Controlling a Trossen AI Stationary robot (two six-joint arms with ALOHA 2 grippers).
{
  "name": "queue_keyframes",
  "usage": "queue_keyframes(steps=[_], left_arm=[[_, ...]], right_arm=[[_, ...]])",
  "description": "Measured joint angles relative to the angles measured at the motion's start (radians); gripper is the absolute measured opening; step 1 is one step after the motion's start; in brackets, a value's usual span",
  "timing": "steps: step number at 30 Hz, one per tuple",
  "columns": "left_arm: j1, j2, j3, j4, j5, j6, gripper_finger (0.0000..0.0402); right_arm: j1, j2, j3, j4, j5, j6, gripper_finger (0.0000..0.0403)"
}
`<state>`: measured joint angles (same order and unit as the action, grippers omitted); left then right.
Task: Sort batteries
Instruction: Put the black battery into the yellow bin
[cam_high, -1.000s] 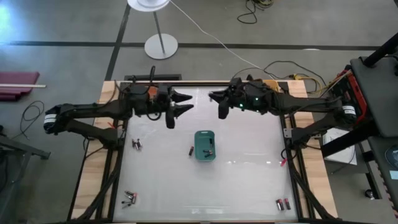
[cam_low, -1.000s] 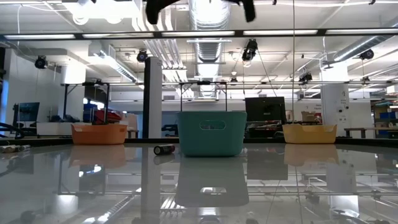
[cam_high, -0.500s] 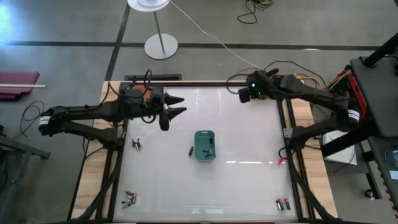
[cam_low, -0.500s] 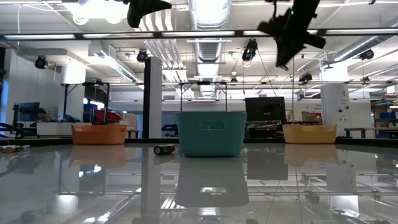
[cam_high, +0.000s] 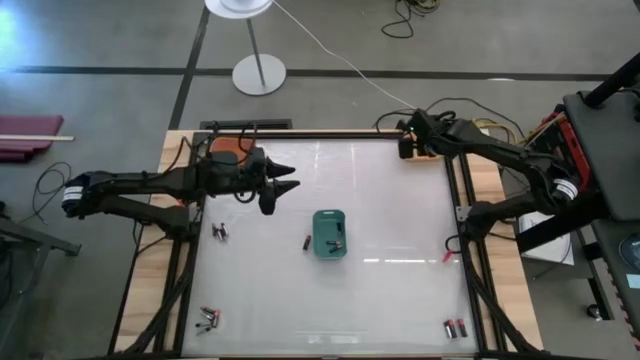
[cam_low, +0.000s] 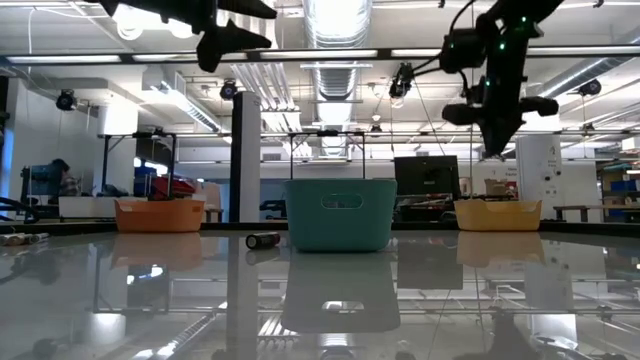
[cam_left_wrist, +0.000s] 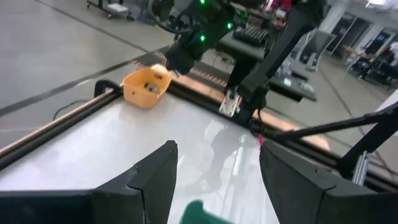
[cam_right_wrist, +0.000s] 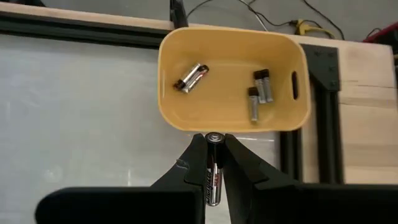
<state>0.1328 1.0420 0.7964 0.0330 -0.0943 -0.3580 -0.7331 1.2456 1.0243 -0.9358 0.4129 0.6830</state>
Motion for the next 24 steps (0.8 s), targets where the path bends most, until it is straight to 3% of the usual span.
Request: queue_keyframes(steps=[14,20,24], left_arm=[[0.000,0.036,-0.198,-0.014,-0.002,-0.102,0.0206],[0.000,0.033,-0.267,-0.014,-0.004,-0.128,0.0206],[0.000,0.042,-0.290,-0.010,-0.062,-0.118,0.0206]], right_arm=[[-0.159,0.304,0.039,0.169,0.061,-0.182,0.0022],[-0.187,0.381,0.040,0.256,0.041,-0.232,0.0022],[-0.191,0.417,0.040,0.324,0.006,-0.242,0.0022]])
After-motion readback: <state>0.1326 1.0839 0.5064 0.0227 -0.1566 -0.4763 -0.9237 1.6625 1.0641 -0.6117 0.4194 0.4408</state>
